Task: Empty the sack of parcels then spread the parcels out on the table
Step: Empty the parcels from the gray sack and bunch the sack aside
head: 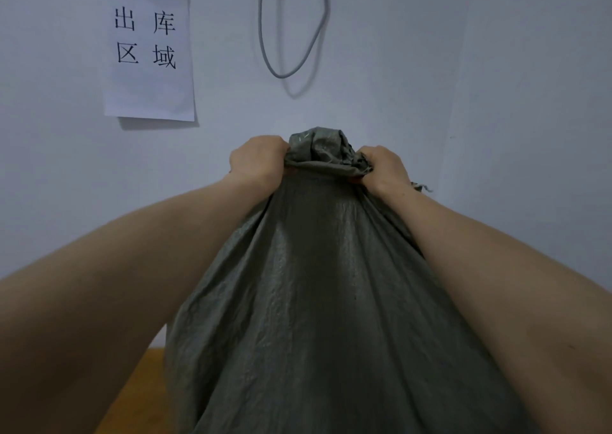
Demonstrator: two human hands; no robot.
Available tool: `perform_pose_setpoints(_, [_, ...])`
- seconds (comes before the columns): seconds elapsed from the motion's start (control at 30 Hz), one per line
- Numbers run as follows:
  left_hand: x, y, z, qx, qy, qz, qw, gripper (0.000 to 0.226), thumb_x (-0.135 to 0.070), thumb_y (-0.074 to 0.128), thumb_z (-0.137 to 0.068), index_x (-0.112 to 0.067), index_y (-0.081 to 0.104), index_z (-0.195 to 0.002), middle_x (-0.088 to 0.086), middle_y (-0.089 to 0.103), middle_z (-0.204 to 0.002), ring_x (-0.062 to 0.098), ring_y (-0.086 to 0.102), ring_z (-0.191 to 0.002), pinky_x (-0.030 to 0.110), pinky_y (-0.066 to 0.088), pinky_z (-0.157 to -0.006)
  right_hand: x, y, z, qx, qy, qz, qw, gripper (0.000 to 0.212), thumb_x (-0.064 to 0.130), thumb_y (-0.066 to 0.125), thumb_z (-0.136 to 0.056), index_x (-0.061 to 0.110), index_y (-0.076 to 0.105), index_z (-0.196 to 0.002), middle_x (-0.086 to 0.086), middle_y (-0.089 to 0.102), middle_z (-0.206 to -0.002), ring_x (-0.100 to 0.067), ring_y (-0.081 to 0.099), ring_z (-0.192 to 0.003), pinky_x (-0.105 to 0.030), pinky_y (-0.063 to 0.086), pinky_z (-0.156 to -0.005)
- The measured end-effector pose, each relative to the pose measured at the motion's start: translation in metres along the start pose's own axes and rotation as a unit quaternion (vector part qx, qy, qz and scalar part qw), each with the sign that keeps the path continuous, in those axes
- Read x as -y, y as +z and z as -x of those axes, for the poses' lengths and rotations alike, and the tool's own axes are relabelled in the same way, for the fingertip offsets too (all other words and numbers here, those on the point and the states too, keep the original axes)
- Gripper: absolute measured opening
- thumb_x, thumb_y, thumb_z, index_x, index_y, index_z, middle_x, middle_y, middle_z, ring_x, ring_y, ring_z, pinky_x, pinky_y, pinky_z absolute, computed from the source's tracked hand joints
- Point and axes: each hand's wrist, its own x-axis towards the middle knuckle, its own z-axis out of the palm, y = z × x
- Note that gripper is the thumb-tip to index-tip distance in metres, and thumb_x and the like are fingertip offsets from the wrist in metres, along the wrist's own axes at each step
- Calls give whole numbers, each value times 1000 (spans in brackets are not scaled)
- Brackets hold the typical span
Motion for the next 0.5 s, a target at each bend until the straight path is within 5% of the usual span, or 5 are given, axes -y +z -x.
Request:
perform_pose_setpoints(0.17, [-4, -20, -10, -34, -4, 1, 999, 19, -25, 55, -90, -12, 66, -98, 13, 63, -107, 35, 58, -103, 33, 37, -71, 9, -9, -8, -48, -7, -8, 999, 9, 17, 57, -88, 17, 52, -81, -11, 53, -91, -23, 46, -83, -28, 30, -67])
perform_pose_setpoints(0.33, [2, -8, 2, -1, 11, -23, 1000, 15, -21, 54, -90, -14, 66, -98, 12, 63, -110, 34, 58, -105, 31, 35, -72, 4, -5, -4, 11, -15, 22, 1000, 12, 14, 63, -86, 9, 63, -96, -17, 57, -104, -30, 54, -96, -27, 30, -69])
perform_pose_setpoints(0.5, [2, -28, -16, -52, 8, -13, 999, 13, -20, 56, -90, -13, 65, -94, 14, 63, -107, 36, 58, -102, 33, 35, -70, 14, -14, -17, -52, -13, -6, 999, 2, 14, 61, -85, 15, 60, -87, -15, 59, -100, -30, 54, -94, -26, 30, -70])
